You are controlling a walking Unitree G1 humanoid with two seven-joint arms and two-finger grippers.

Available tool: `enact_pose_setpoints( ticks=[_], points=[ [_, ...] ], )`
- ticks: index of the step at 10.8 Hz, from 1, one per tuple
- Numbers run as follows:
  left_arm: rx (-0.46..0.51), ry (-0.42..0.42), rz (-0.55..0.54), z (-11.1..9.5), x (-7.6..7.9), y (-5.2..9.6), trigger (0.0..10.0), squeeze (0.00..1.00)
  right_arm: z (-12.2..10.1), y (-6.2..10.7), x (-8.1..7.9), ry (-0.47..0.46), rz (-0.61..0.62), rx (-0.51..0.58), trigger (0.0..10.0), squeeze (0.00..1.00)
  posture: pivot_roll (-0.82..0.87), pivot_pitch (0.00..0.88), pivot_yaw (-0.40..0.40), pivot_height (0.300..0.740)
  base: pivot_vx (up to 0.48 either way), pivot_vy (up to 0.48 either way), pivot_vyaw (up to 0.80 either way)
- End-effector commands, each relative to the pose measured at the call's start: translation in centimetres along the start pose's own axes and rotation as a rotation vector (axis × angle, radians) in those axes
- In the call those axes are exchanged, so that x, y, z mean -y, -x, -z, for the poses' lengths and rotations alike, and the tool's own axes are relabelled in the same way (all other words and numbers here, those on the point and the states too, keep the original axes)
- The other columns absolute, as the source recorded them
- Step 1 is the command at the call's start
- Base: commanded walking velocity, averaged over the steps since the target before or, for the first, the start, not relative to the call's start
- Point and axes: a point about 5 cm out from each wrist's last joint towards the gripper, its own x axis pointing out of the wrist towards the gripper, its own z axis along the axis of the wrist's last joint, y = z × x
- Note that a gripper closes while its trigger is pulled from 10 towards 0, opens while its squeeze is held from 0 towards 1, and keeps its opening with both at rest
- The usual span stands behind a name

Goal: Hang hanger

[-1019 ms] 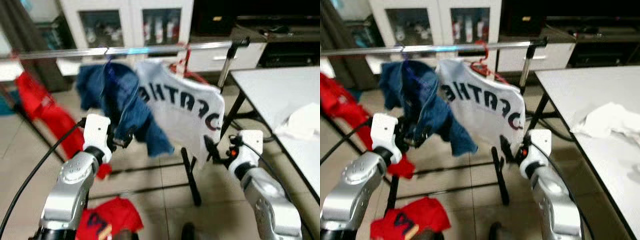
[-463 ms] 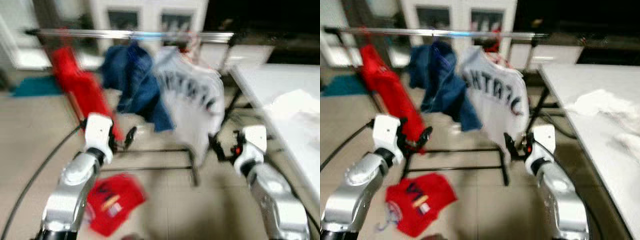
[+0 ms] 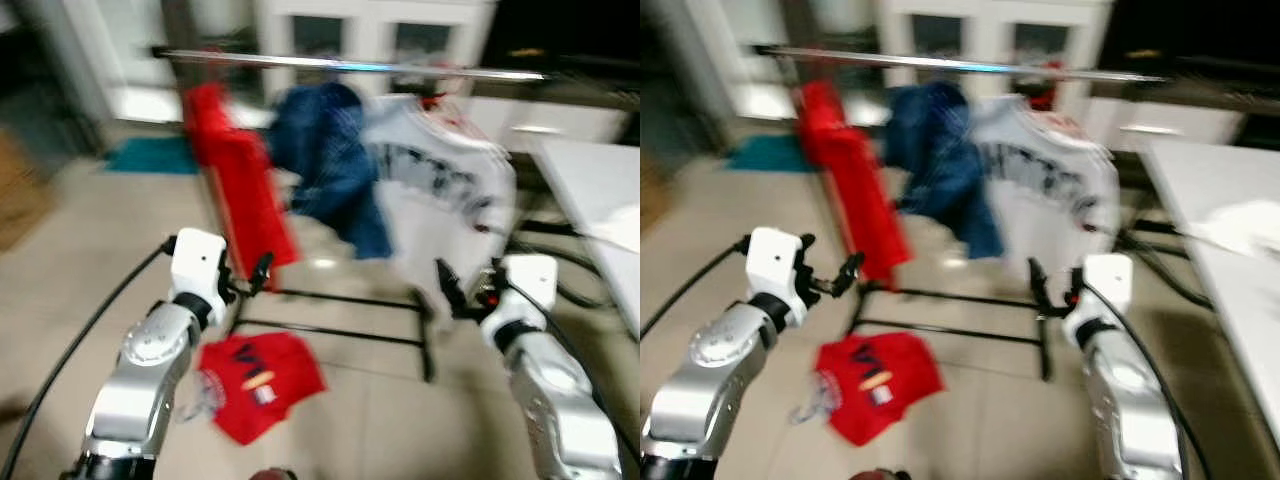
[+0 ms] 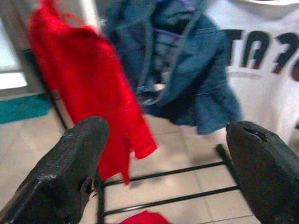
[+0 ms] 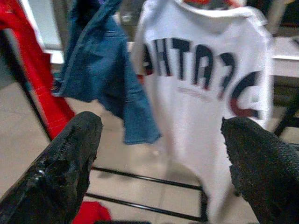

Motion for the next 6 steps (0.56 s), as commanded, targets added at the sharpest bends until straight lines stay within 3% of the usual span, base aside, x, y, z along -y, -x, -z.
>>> enact_pose_setpoints(
  ticks=[1,5,6],
  points=[
    [0.009,-0.014,0.005,-0.2,0.0,-0.1,10.0,0.0,0.3,-0.2,-0.5,-0.03,-0.02,-0.05,10.0,1.0,-0.01,0.016,0.001,0.74,0.0,0.48,0.0],
    [0.003,-0.013,-0.003,-0.2,-0.1,-0.1,10.0,0.0,0.6,-0.4,-1.3,-0.061,-0.064,-0.084,10.0,1.0,-0.01,0.011,-0.003,0.74,0.0,0.48,0.0],
    [0.013,0.001,-0.002,-0.2,0.0,0.0,10.0,0.0,0.7,-0.5,-1.6,-0.059,-0.068,-0.079,10.0,1.0,-0.01,0.011,-0.003,0.74,0.0,0.0,0.0]
  ],
)
